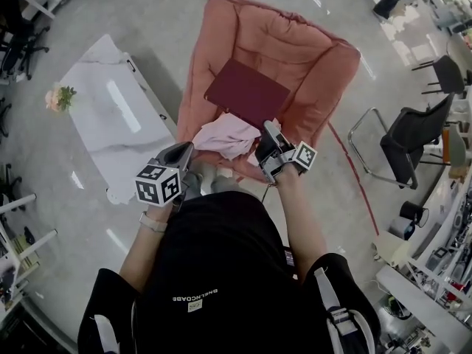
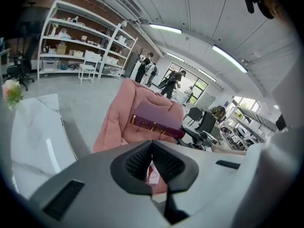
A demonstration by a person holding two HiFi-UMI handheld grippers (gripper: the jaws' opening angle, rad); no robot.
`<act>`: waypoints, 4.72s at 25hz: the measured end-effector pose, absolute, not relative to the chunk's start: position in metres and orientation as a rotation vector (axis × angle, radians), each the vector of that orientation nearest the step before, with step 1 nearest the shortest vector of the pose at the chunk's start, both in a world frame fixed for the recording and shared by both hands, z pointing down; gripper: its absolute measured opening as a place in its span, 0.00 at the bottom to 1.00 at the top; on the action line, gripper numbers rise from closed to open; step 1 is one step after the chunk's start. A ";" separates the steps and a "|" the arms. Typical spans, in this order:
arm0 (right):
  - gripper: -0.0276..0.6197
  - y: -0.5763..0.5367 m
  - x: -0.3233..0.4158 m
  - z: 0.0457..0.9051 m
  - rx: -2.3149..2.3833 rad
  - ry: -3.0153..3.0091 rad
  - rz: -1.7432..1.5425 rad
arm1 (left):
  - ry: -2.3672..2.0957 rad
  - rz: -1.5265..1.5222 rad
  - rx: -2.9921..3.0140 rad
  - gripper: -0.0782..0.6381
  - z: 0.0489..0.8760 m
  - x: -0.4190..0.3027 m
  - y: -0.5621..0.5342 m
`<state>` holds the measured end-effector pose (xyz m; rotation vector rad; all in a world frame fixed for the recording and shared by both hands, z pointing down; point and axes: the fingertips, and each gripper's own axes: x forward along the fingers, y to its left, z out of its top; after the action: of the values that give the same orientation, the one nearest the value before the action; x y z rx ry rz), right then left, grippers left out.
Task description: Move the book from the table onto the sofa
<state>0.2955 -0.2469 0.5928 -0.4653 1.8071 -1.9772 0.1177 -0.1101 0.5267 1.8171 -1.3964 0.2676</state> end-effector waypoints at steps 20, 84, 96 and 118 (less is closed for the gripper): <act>0.42 -0.279 0.311 0.722 -0.762 1.794 -2.170 | -1.459 0.338 1.713 0.13 0.539 0.100 -0.098; 0.46 -0.325 0.319 0.886 -1.437 1.623 -2.281 | -1.696 0.150 1.371 0.13 0.587 0.029 -0.005; 0.46 -0.315 0.352 0.861 -1.430 1.564 -2.245 | -1.643 0.148 1.419 0.13 0.580 0.062 -0.012; 0.46 -0.311 0.366 0.705 -1.070 1.799 -1.999 | -1.460 0.223 1.667 0.13 0.550 0.110 -0.056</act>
<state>0.3662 -0.3109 0.7052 -1.0698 1.7994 -1.9987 0.1098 -0.0561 0.5497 1.6671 -1.4602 0.2226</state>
